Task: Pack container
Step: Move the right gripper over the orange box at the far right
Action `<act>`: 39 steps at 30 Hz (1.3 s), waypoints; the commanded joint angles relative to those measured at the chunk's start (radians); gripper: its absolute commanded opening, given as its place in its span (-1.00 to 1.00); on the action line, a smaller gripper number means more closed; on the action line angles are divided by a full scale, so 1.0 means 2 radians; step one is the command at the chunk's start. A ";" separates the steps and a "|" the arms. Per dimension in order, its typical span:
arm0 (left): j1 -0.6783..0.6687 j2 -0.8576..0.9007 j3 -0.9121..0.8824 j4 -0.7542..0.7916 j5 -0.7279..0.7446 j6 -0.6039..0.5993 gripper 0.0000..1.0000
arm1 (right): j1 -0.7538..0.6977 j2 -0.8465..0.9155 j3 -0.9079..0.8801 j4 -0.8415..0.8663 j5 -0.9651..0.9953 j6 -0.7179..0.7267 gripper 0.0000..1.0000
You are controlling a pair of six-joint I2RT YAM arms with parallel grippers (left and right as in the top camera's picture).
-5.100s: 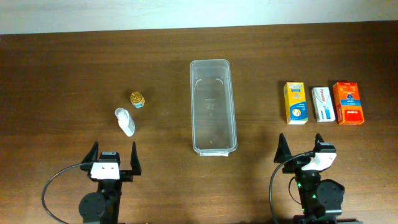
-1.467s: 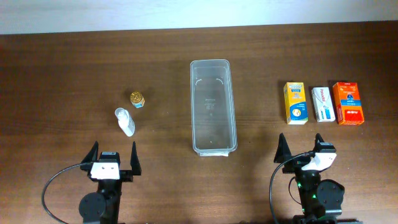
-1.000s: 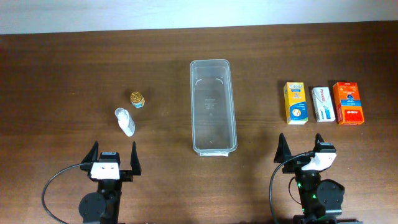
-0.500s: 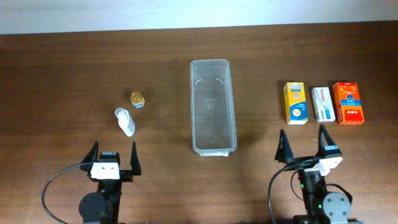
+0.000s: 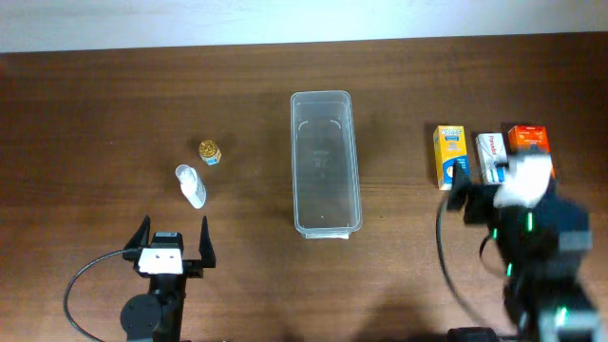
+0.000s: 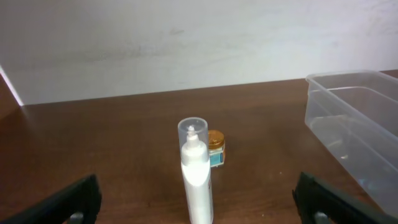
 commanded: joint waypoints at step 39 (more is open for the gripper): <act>0.002 -0.003 -0.003 0.000 0.007 0.006 0.99 | -0.075 0.560 0.309 -0.161 -0.012 -0.064 0.97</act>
